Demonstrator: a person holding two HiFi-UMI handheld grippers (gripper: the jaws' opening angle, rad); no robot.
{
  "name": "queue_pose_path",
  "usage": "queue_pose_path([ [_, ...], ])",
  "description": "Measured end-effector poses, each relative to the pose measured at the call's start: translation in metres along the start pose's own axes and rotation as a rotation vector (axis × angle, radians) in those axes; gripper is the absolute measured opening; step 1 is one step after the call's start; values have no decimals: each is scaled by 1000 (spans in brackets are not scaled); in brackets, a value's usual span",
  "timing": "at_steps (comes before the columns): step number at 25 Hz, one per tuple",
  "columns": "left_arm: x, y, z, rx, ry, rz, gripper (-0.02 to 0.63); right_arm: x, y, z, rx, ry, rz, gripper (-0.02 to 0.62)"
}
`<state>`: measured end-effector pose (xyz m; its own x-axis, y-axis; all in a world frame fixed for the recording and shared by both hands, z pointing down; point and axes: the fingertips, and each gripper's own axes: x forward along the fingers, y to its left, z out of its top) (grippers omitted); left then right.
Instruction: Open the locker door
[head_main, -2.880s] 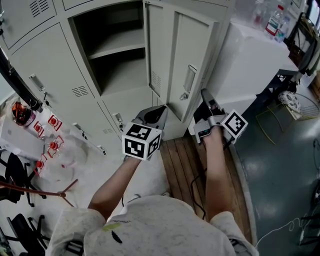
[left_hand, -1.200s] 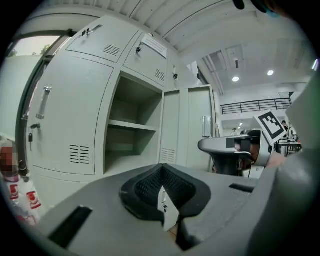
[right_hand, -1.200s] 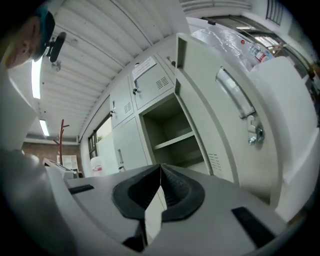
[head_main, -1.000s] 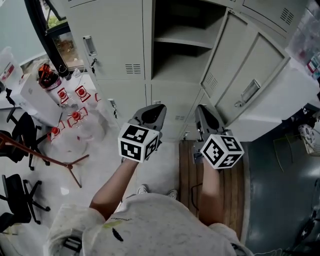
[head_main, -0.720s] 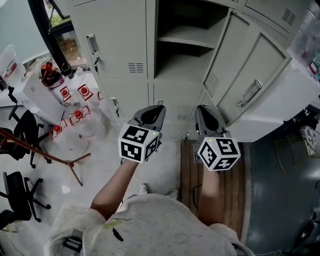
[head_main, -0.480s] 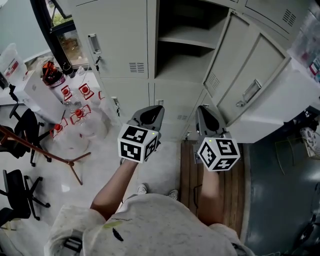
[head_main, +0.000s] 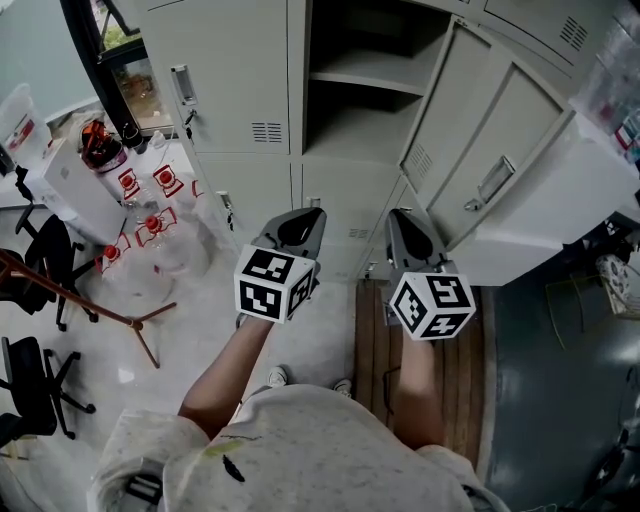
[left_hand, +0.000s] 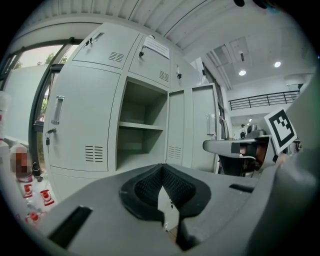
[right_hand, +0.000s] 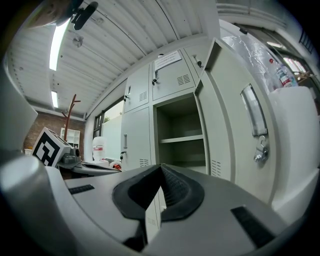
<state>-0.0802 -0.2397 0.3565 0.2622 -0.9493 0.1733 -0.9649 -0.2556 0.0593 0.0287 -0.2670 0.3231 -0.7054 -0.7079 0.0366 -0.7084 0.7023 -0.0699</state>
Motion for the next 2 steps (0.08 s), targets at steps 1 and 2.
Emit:
queue_pose_path([
  [1,1,0,0,-1,0,1,6,0,0,0,-1,0,2,3],
  [2,1,-1,-1,-2,1,1,6,0,0,0,-2,0,3,3],
])
